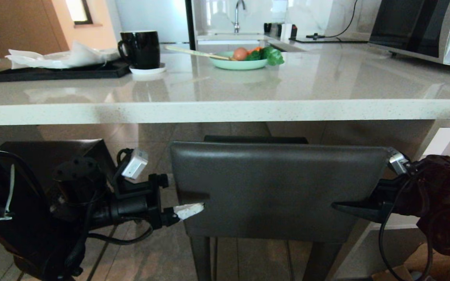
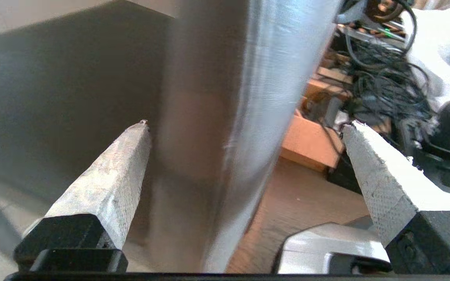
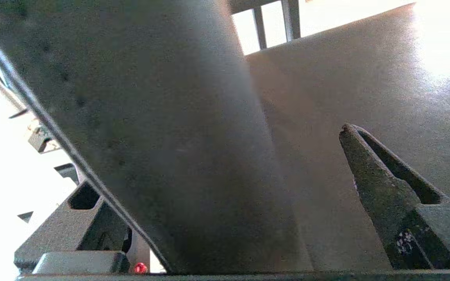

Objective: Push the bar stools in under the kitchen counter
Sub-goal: Pull the gray chair out from under the dining table

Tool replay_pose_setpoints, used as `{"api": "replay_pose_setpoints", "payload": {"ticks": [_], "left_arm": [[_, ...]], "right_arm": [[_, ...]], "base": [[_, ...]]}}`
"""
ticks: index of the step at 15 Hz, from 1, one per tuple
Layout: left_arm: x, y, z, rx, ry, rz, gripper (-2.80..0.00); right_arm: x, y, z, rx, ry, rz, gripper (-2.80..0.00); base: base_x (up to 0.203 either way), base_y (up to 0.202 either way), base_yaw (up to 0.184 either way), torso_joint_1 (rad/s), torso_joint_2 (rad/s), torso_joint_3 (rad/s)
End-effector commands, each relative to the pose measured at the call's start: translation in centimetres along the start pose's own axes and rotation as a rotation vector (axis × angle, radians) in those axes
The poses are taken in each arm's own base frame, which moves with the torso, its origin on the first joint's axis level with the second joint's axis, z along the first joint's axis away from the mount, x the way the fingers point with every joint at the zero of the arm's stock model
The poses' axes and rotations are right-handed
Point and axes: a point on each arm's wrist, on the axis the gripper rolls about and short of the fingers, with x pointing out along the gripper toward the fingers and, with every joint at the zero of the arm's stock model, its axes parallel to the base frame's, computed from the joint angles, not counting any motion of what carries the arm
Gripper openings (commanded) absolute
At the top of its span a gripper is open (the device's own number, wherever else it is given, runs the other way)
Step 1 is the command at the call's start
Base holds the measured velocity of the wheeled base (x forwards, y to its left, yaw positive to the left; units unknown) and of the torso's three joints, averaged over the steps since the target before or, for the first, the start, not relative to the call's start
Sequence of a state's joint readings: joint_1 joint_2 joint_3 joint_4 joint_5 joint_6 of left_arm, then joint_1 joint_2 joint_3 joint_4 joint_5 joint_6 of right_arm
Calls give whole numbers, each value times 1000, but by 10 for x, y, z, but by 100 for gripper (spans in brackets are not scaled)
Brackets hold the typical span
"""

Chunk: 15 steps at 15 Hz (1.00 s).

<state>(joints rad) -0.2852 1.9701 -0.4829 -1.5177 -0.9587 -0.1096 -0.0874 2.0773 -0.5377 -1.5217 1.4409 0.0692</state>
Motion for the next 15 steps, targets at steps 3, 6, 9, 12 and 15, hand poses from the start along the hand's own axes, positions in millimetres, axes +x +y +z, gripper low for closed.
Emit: {"api": "replay_pose_setpoints", "payload": {"ticks": [3,6,9,12,15], "left_arm": [[5,-1,-3,0,2,-15,0],[5,0,-3,1,1,-16,0],[6,-2,-4,-1,5,-19,0],[8,-1,-13,-18,23,-21,0],[10,-2,-13,-13,23,-27,0]], "right_arm": [[4,5,7,-33,-1,29,0],[2,12,8,-26,0,30,0],[4,13,7,-28,0,35,0],[7,14,7,-29,1,47,0],[7,13,7,-29,1,46,0]], "base": [[0,0,0,0,0,0],[0,0,0,0,0,0],[0,0,0,0,0,0],[0,0,0,0,0,0],[-64,0,1,3,0,1]]}}
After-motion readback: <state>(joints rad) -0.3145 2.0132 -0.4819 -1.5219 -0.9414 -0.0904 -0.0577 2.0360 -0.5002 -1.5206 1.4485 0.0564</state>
